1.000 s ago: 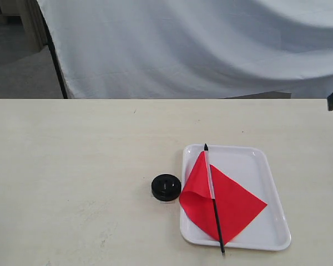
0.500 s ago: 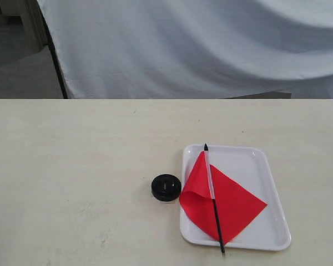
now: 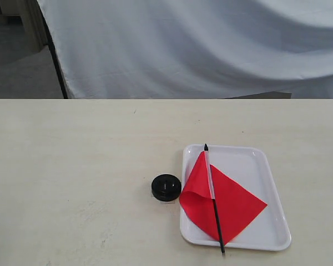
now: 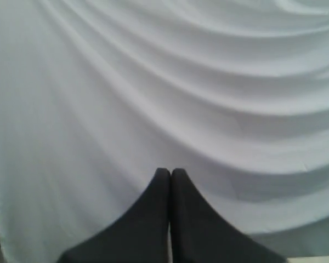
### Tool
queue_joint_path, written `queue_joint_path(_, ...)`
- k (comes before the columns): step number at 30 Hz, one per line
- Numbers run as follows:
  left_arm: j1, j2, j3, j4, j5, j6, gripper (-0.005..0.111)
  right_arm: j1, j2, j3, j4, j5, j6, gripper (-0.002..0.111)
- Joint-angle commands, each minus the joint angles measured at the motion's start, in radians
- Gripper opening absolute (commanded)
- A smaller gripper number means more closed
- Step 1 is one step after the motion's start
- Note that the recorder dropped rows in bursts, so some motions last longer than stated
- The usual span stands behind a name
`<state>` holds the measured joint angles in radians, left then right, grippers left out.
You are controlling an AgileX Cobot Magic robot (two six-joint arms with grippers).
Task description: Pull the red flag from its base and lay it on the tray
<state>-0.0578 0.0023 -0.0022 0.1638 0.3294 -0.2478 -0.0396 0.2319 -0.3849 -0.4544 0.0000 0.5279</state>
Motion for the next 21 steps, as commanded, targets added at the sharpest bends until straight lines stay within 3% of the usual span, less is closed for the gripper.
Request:
queue_joint_path(1, 0.000, -0.002, 0.002, -0.003, -0.009, 0.005, 0.000, -0.005, -0.123, 0.003, 0.029, 0.046, 0.010, -0.001)
queue_joint_path(6, 0.000, -0.002, 0.002, -0.003, -0.009, 0.005, 0.000, -0.005, -0.232, 0.050, 0.070, 0.000, 0.010, -0.001)
queue_joint_path(12, 0.000, -0.002, 0.002, -0.003, -0.009, 0.005, 0.000, 0.002, -0.232, 0.061, 0.198, 0.066, 0.010, -0.001)
queue_joint_path(21, 0.000, -0.002, 0.002, -0.003, -0.009, 0.005, 0.000, 0.002, -0.232, 0.113, 0.233, 0.083, 0.010, -0.001)
